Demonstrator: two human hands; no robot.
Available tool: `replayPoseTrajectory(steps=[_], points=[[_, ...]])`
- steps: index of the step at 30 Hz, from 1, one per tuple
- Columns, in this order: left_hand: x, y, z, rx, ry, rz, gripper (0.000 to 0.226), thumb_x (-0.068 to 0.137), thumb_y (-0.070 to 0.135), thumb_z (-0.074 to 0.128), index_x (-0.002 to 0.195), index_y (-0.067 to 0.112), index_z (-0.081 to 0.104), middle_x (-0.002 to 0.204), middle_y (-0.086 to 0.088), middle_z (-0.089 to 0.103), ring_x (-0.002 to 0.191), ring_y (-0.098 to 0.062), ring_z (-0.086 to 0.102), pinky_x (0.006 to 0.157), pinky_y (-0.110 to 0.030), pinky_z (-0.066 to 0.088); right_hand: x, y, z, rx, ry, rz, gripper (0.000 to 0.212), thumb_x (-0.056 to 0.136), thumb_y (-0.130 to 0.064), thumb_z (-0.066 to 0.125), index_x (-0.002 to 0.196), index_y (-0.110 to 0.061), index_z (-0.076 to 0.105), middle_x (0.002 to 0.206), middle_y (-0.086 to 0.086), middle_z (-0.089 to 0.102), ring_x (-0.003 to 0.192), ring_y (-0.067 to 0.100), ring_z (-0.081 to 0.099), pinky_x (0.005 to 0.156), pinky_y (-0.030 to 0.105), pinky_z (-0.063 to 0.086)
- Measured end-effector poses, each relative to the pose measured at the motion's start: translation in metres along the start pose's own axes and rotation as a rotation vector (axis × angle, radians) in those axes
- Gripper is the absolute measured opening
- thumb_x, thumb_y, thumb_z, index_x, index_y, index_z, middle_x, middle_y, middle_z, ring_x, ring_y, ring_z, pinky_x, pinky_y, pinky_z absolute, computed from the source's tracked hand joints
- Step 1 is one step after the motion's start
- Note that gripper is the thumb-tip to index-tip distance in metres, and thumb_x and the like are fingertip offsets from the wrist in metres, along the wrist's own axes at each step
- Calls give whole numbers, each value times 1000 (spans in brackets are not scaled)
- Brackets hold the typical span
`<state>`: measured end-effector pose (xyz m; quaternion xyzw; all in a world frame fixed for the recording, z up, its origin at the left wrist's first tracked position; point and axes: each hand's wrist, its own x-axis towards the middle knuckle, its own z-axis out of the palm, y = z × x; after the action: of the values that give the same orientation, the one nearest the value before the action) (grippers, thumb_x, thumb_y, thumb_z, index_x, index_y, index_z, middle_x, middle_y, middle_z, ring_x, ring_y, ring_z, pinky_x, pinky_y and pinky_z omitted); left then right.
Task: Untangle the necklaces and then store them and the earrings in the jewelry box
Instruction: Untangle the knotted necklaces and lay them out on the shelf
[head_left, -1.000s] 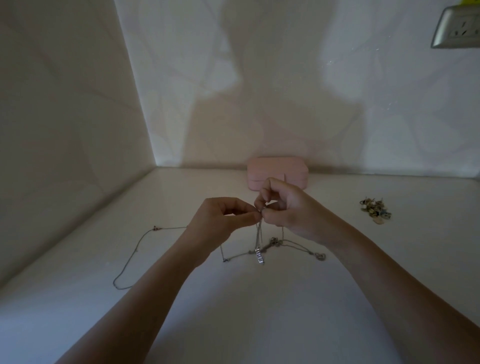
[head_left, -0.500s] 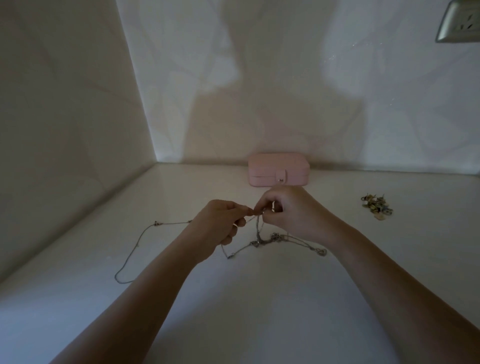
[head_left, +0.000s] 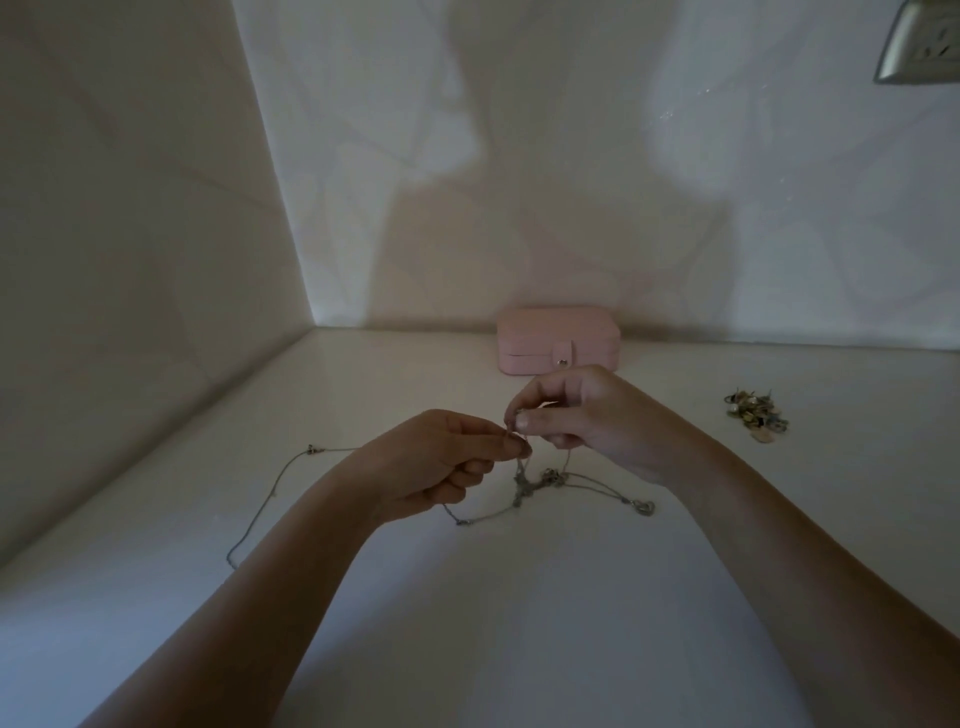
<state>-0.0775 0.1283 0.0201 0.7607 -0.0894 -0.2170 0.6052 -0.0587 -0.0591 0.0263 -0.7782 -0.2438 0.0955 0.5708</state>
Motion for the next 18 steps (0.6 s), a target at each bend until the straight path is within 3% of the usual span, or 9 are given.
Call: replayPoseTrajectory(steps=[3,5,12,15,18], points=[[0,0,-3,29,15,2,20,90,14,61,71,15,67,55,7,34,46,-6,22,38,-14,20,-2,-3,-3,57,-49,8,14,90,-3,60,81,-10,67,66,-1,54,55,4,41,54,15,33],[0,-1,-4,85,73,14,19,91,13,60,72,12,63,55,6,35,46,-7,22,39,-15,21,-2,-4,-4,66,-60,26,15,91,-2,57,80,-9,65,58,-6,52,54,5,41,53,15,32],[6,-5,1,264,394,141,15,88,18,66,74,14,67,43,11,42,39,-6,26,43,-20,23,1,1,-6,131,-88,91,19,93,-4,54,77,-10,63,54,-3,48,54,10,37,51,16,32],[4,-4,-1,161,353,181,10,87,18,67,79,12,67,43,12,39,43,-8,23,45,-20,21,2,2,-8,247,-118,68,10,86,-11,58,80,-6,63,59,-2,54,53,8,41,51,17,33],[0,0,-3,52,135,157,9,78,21,73,80,15,67,56,6,43,48,-8,23,41,-15,22,4,5,-8,368,-150,81,13,79,-15,58,77,-6,66,69,5,59,49,7,43,50,16,34]])
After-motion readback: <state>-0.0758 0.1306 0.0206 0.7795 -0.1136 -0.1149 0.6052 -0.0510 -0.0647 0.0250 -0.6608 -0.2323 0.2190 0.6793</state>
